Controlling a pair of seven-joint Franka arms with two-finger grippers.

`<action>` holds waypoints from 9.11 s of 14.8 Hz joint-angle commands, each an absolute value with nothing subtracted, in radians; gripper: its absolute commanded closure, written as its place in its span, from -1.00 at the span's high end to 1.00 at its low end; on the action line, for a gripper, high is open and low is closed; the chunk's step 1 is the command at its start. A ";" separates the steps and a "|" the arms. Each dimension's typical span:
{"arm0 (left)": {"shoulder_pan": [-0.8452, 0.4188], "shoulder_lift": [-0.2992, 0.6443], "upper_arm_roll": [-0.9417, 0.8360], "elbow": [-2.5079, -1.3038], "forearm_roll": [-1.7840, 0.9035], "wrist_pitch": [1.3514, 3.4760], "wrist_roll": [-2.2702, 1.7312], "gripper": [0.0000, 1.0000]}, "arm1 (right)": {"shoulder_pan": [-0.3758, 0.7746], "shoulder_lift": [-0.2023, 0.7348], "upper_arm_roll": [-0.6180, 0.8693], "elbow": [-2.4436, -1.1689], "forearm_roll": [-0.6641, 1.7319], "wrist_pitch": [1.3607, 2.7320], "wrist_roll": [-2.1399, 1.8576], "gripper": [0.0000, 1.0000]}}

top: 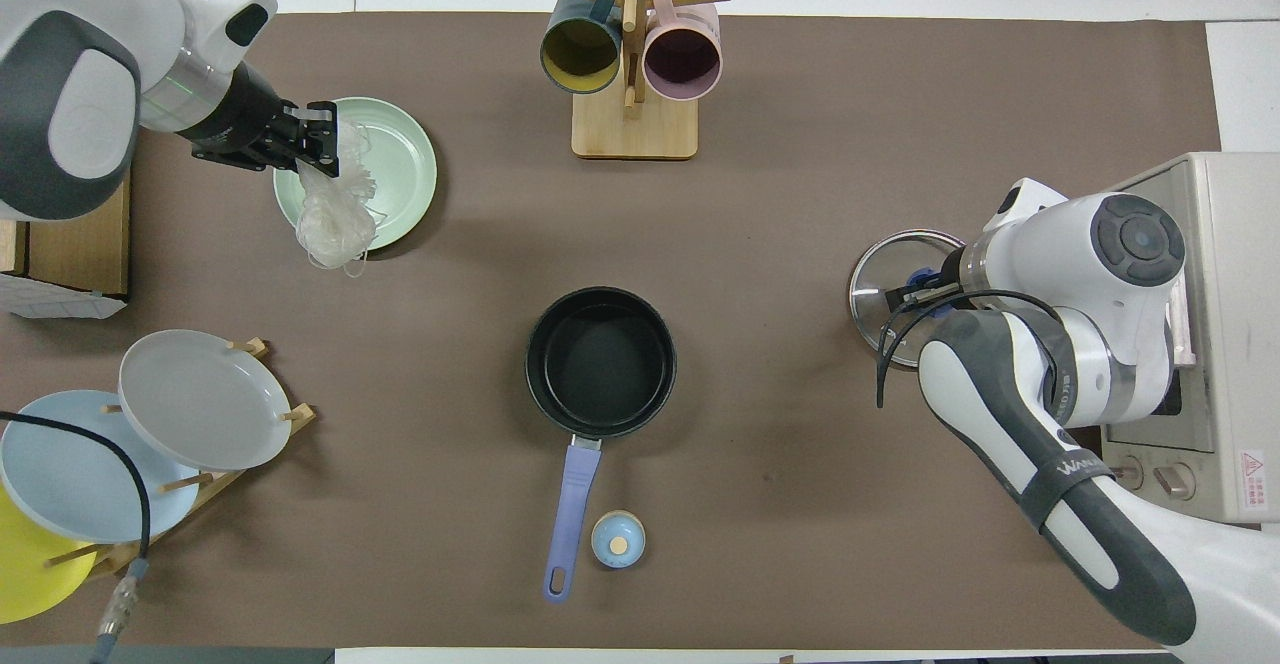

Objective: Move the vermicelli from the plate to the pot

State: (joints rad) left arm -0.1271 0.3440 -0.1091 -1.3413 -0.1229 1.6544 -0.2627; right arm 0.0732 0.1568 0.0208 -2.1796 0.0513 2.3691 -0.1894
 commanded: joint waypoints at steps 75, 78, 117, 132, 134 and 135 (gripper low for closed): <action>0.008 -0.009 -0.081 -1.597 -0.025 1.566 -0.002 1.00 | 0.411 0.166 0.293 -2.005 0.104 2.461 0.707 -1.00; 0.003 -0.011 -0.081 -1.594 -0.002 1.533 -0.002 1.00 | 0.417 0.204 0.293 -1.976 0.092 2.445 0.703 -1.00; -0.012 -0.025 -0.083 -1.605 -0.034 1.496 -0.003 1.00 | 0.442 0.290 0.291 -1.901 -0.008 2.450 0.781 -0.92; 0.000 -0.025 -0.081 -1.605 -0.034 1.496 -0.002 1.00 | 0.426 0.288 0.291 -1.908 -0.006 2.442 0.782 0.48; 0.000 -0.025 -0.081 -1.605 -0.034 1.496 -0.002 1.00 | 0.425 0.288 0.291 -1.907 -0.006 2.439 0.781 0.48; 0.000 -0.025 -0.081 -1.605 -0.034 1.496 -0.002 1.00 | 0.425 0.288 0.291 -1.904 -0.006 2.436 0.781 0.48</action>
State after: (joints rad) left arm -0.0046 -0.0010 -0.0846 -1.5854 -0.0221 1.4969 -0.0101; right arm 0.4390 0.2776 0.2828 -1.9126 -0.0014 2.4325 0.7718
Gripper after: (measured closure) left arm 0.000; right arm 0.260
